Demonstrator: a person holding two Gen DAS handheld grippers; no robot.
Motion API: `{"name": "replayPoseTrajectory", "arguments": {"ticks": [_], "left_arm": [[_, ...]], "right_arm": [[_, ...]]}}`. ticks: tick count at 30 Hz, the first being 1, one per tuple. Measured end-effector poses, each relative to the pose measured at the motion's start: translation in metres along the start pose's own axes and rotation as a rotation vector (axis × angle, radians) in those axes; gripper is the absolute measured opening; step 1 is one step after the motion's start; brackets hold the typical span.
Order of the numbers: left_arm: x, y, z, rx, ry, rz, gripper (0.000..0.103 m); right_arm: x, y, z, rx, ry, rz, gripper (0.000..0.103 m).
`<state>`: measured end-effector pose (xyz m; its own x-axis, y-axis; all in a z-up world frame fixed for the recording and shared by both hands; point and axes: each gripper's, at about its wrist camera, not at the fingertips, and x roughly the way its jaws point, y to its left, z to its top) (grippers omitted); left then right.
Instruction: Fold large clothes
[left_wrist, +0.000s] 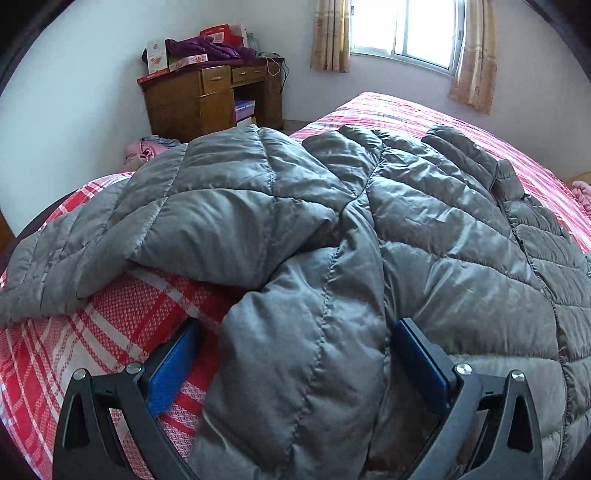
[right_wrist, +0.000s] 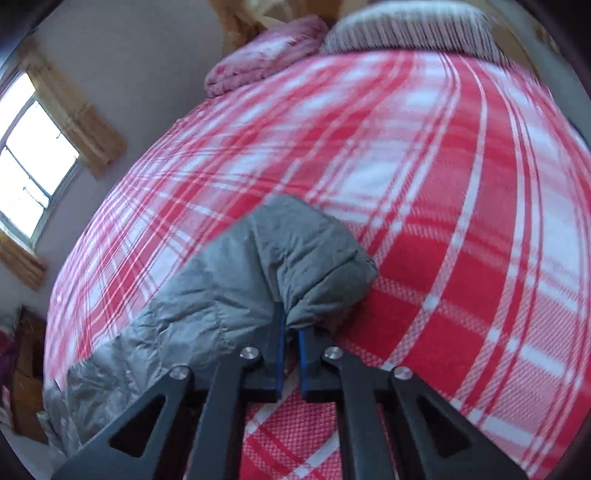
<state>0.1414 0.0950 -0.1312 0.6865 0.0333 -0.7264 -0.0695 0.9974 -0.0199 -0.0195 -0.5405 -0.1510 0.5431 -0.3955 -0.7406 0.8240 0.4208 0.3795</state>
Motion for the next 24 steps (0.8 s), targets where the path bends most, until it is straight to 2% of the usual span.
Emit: {"name": "replayPoseTrajectory", "arguments": {"ticks": [2, 6, 9, 12, 14, 18, 22, 24], "left_arm": [[0.0, 0.0, 0.0, 0.001, -0.003, -0.008, 0.102], [0.0, -0.002, 0.0, 0.004, -0.006, -0.004, 0.102], [0.001, -0.002, 0.0, 0.005, -0.005, -0.004, 0.102], [0.0, -0.002, 0.0, 0.005, -0.008, -0.02, 0.102], [0.0, -0.001, 0.0, 0.004, -0.013, -0.037, 0.102], [0.001, 0.0, -0.001, -0.001, -0.014, -0.079, 0.102], [0.0, 0.001, -0.002, -0.008, -0.023, -0.092, 0.102], [-0.001, 0.002, -0.003, -0.008, -0.026, -0.09, 0.102]], "right_arm": [[-0.019, 0.013, 0.012, -0.069, -0.062, 0.015, 0.007], [-0.086, 0.069, 0.017, -0.243, -0.195, 0.123, 0.007], [-0.137, 0.132, 0.004, -0.393, -0.261, 0.26, 0.007], [-0.167, 0.193, -0.028, -0.499, -0.27, 0.394, 0.007], [-0.18, 0.232, -0.062, -0.558, -0.239, 0.501, 0.007], [-0.183, 0.305, -0.144, -0.665, -0.107, 0.679, 0.007], [-0.17, 0.356, -0.231, -0.788, 0.007, 0.773, 0.007], [-0.152, 0.372, -0.262, -0.815, 0.076, 0.795, 0.007]]}}
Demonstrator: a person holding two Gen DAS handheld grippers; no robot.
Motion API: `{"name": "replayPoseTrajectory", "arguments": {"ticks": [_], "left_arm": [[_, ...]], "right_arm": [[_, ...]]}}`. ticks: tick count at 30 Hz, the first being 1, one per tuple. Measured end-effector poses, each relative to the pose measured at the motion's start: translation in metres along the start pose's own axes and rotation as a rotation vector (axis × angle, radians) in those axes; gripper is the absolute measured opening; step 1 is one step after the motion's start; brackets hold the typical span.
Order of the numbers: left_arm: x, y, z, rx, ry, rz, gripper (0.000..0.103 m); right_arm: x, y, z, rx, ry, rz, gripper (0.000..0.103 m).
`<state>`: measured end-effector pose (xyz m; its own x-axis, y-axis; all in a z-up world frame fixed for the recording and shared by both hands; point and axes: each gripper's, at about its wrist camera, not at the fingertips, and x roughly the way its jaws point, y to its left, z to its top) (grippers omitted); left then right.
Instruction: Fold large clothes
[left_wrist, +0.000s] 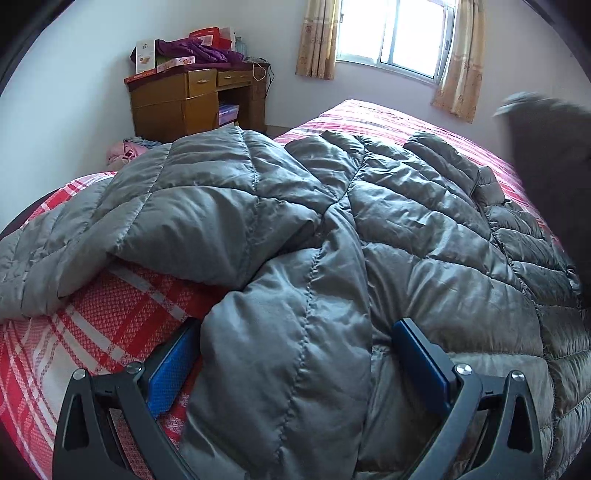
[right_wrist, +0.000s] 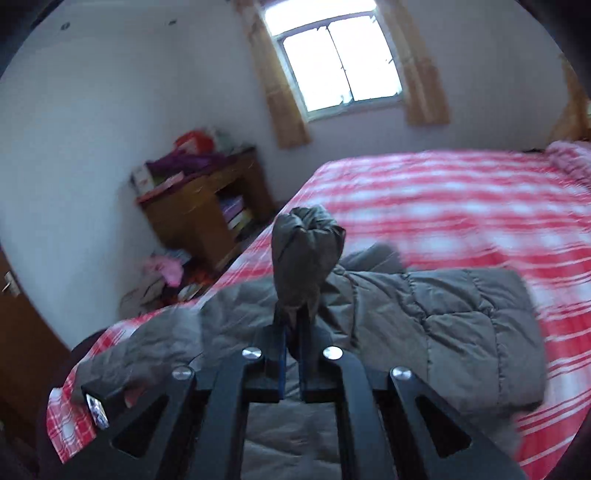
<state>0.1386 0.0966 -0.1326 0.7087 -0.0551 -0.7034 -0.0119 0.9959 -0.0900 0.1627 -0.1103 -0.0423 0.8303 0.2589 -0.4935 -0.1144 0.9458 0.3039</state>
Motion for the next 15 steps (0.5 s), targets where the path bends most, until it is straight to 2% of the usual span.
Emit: {"name": "replayPoseTrajectory", "arguments": {"ticks": [2, 5, 7, 8, 9, 10, 12, 14, 15], "left_arm": [[-0.001, 0.001, -0.001, 0.0, -0.003, 0.0, 0.102], [-0.003, 0.003, -0.003, -0.001, -0.006, -0.001, 0.102], [-0.004, 0.003, -0.004, 0.0, -0.006, 0.002, 0.102], [-0.004, 0.003, -0.004, 0.0, -0.008, 0.002, 0.102], [-0.004, 0.003, -0.004, -0.001, -0.009, 0.002, 0.102], [-0.005, 0.003, -0.004, -0.001, -0.009, 0.002, 0.102], [-0.005, 0.003, -0.004, -0.001, -0.009, 0.003, 0.102], [-0.005, 0.003, -0.004, 0.0, -0.008, 0.004, 0.102], [-0.005, 0.003, -0.004, 0.0, -0.008, 0.004, 0.102]], "right_arm": [[0.034, 0.011, -0.02, 0.016, 0.058, 0.061, 0.008], [0.069, 0.016, -0.04, 0.051, 0.124, 0.11, 0.016], [0.085, 0.018, -0.048, 0.098, 0.202, 0.18, 0.044], [0.088, 0.017, -0.05, 0.131, 0.237, 0.224, 0.051], [0.088, 0.015, -0.05, 0.158, 0.246, 0.263, 0.062], [0.083, 0.014, -0.047, 0.168, 0.229, 0.28, 0.07], [0.071, 0.011, -0.042, 0.163, 0.19, 0.279, 0.072], [0.06, 0.006, -0.038, 0.143, 0.155, 0.278, 0.069], [0.052, 0.001, -0.036, 0.116, 0.141, 0.266, 0.054]]}}
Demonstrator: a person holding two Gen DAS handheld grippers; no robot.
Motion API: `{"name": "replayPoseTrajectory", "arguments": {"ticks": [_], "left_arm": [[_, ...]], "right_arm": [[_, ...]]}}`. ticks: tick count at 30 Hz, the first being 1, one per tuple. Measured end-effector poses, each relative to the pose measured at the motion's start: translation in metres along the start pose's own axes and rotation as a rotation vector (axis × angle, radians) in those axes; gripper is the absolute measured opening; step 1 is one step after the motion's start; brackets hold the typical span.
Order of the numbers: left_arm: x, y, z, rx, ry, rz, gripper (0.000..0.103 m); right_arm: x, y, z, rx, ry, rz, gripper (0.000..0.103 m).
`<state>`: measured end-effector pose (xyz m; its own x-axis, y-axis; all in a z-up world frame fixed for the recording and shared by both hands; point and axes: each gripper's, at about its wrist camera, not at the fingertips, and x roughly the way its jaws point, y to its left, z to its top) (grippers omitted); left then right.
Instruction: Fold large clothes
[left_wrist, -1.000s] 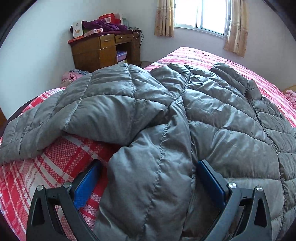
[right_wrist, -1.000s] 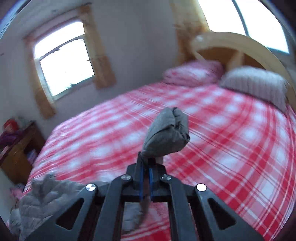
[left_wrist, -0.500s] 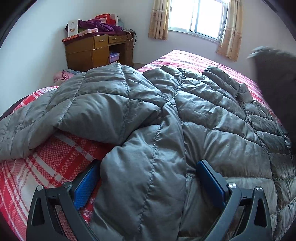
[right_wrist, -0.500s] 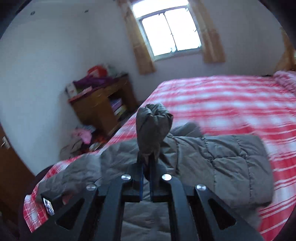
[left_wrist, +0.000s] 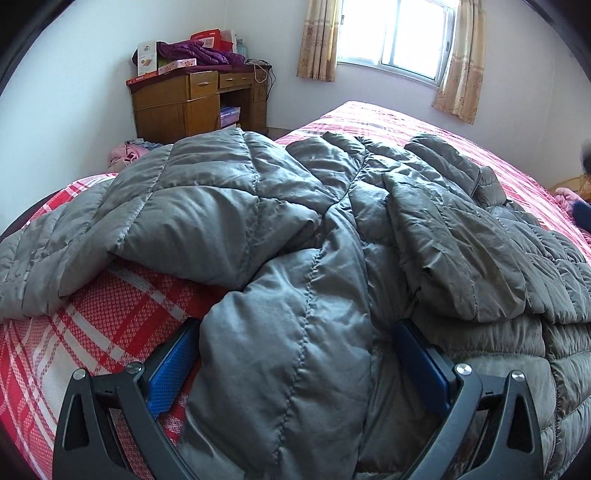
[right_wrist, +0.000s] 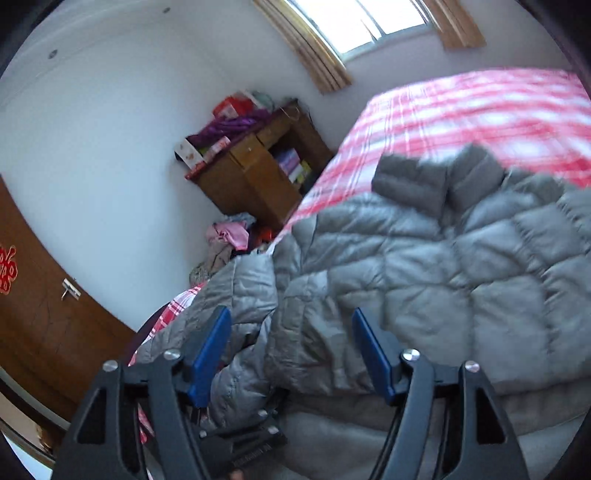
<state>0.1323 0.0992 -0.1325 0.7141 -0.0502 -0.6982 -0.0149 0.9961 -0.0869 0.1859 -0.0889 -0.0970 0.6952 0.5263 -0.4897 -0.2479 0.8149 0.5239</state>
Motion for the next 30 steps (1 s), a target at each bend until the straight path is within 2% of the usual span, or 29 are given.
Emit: {"name": "replayPoseTrajectory", "arguments": {"ticks": [1, 3, 6, 8, 10, 12, 14, 16, 18, 21, 24, 27, 30], "left_arm": [[-0.001, 0.001, 0.0, 0.0, 0.002, 0.001, 0.102], [-0.001, 0.0, 0.0, -0.003, 0.006, 0.001, 0.102], [-0.004, -0.002, 0.004, -0.001, 0.024, 0.021, 0.102], [-0.015, -0.005, 0.008, 0.016, 0.009, 0.034, 0.102], [-0.034, -0.012, 0.016, 0.042, -0.042, 0.043, 0.102], [-0.052, -0.019, 0.029, 0.053, -0.098, 0.033, 0.102], [-0.062, -0.03, 0.046, 0.058, -0.131, 0.012, 0.102], [-0.06, -0.042, 0.061, 0.074, -0.136, 0.007, 0.102], [-0.047, -0.053, 0.071, 0.098, -0.133, 0.037, 0.102], [-0.021, -0.062, 0.074, 0.143, -0.106, 0.116, 0.102], [0.001, -0.062, 0.069, 0.144, -0.074, 0.136, 0.102], [0.018, -0.06, 0.063, 0.133, -0.044, 0.174, 0.102], [0.03, -0.052, 0.054, 0.098, -0.017, 0.168, 0.102]], "right_arm": [[-0.009, -0.003, 0.002, -0.039, -0.002, -0.041, 0.037], [-0.022, -0.011, 0.003, -0.099, -0.008, -0.143, 0.028], [-0.056, -0.055, 0.013, -0.093, -0.055, -0.333, 0.028], [-0.075, -0.095, 0.021, -0.009, -0.086, -0.436, 0.028], [-0.089, -0.131, 0.024, 0.083, -0.094, -0.49, 0.028], [-0.093, -0.167, 0.017, 0.198, -0.083, -0.505, 0.028], [-0.087, -0.19, 0.004, 0.296, -0.028, -0.469, 0.028], [-0.073, -0.198, -0.013, 0.341, 0.019, -0.411, 0.028], [-0.067, -0.188, -0.024, 0.302, 0.023, -0.415, 0.028], [-0.069, -0.172, -0.018, 0.245, 0.043, -0.437, 0.028], [-0.086, -0.158, 0.0, 0.215, -0.014, -0.415, 0.029], [-0.097, -0.153, 0.026, 0.176, -0.101, -0.494, 0.029], [-0.074, -0.164, 0.035, 0.166, -0.066, -0.548, 0.029]]}}
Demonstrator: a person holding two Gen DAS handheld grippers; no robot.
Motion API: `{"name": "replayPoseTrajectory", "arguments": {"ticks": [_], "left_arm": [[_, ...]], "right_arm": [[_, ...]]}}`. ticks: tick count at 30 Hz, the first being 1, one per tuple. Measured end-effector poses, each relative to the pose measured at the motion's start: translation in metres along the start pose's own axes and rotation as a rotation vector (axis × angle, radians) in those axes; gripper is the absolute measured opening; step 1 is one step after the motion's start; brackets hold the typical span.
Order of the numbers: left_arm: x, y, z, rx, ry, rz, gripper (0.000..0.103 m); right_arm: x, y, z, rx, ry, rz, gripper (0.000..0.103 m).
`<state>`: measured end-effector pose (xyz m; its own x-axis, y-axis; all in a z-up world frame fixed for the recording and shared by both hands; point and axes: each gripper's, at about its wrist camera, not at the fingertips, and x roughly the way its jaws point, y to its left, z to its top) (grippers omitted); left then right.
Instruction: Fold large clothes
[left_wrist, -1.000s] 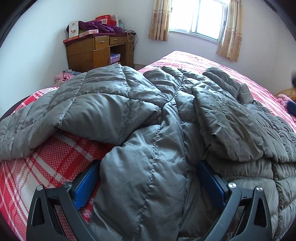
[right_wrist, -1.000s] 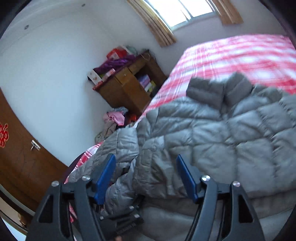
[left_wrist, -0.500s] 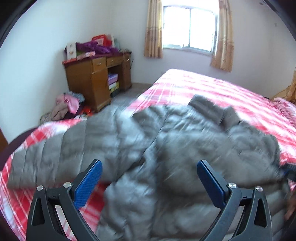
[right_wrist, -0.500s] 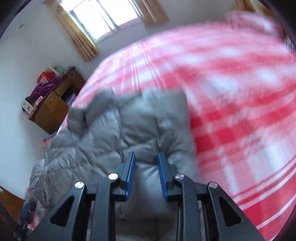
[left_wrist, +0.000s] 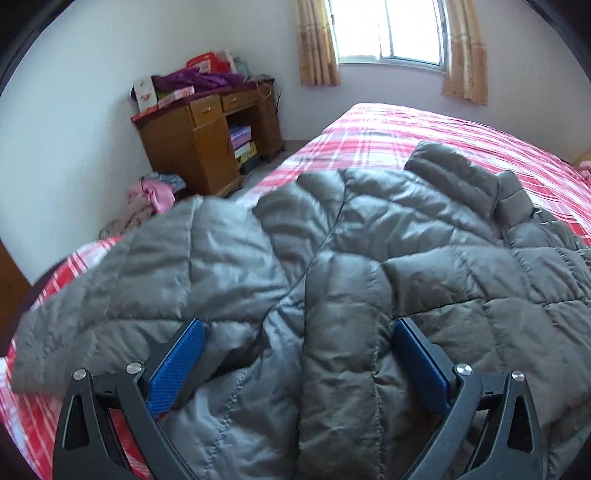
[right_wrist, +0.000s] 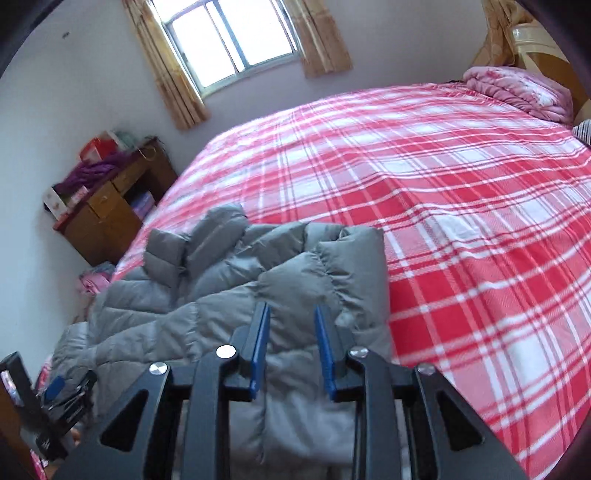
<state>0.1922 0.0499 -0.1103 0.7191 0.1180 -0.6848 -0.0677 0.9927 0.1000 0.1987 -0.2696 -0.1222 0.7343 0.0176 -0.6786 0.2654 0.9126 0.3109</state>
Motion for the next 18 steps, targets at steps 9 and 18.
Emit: {"name": "replayPoseTrajectory", "arguments": {"ticks": [9, 18], "left_arm": [[0.018, -0.013, -0.001, 0.043, 0.055, 0.033, 0.102], [-0.035, 0.047, -0.002, -0.148, -0.013, -0.073, 0.102]], "right_arm": [[0.044, -0.008, -0.043, -0.079, 0.045, -0.083, 0.03], [0.048, 0.006, -0.043, -0.149, 0.044, -0.164, 0.03]]}}
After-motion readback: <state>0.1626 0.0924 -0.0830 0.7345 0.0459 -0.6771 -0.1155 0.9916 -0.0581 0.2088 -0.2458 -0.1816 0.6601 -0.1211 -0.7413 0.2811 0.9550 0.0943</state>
